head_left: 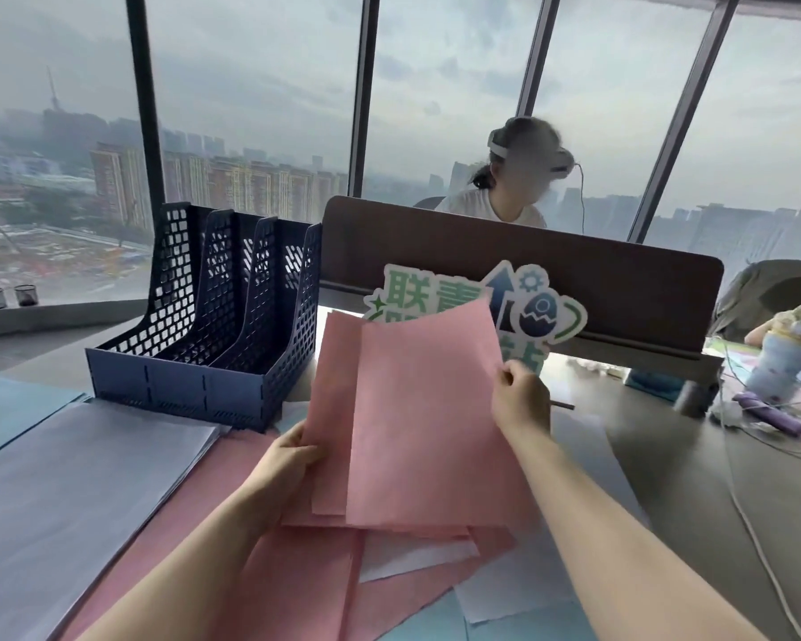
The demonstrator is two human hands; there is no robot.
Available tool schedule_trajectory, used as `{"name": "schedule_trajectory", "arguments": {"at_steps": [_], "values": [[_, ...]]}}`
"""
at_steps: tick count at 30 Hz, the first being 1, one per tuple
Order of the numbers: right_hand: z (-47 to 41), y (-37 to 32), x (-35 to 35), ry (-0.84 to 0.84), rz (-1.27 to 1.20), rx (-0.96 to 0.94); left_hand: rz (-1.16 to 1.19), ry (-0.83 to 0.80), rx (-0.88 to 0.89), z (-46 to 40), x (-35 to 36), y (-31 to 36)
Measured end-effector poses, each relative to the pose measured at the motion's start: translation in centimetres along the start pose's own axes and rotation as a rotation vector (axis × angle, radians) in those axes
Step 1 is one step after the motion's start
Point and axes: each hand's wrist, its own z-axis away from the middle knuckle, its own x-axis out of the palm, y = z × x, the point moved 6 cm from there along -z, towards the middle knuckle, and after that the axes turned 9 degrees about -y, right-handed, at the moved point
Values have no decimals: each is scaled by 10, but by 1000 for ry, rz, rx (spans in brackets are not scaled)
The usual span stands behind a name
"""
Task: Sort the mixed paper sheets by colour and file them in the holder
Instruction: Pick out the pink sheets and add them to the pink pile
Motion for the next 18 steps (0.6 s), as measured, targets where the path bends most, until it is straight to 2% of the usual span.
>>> {"name": "schedule_trajectory", "arguments": {"at_steps": [4, 7, 9, 12, 15, 18], "values": [[10, 25, 46, -155, -233, 222, 101, -40, 73, 4, 2, 5], [15, 22, 62, -210, -410, 213, 130, -92, 110, 6, 9, 11], [16, 13, 58, -159, -481, 174, 100, -118, 157, 8, 17, 20], [19, -16, 32, 10, -522, 25, -35, -112, 280, 5, 19, 39], [32, -55, -3, 132, -584, -195, -144, -4, 449, 7, 25, 64], [48, -74, -12, 28, -627, -279, -146, 92, 532, 7, 30, 73]]}}
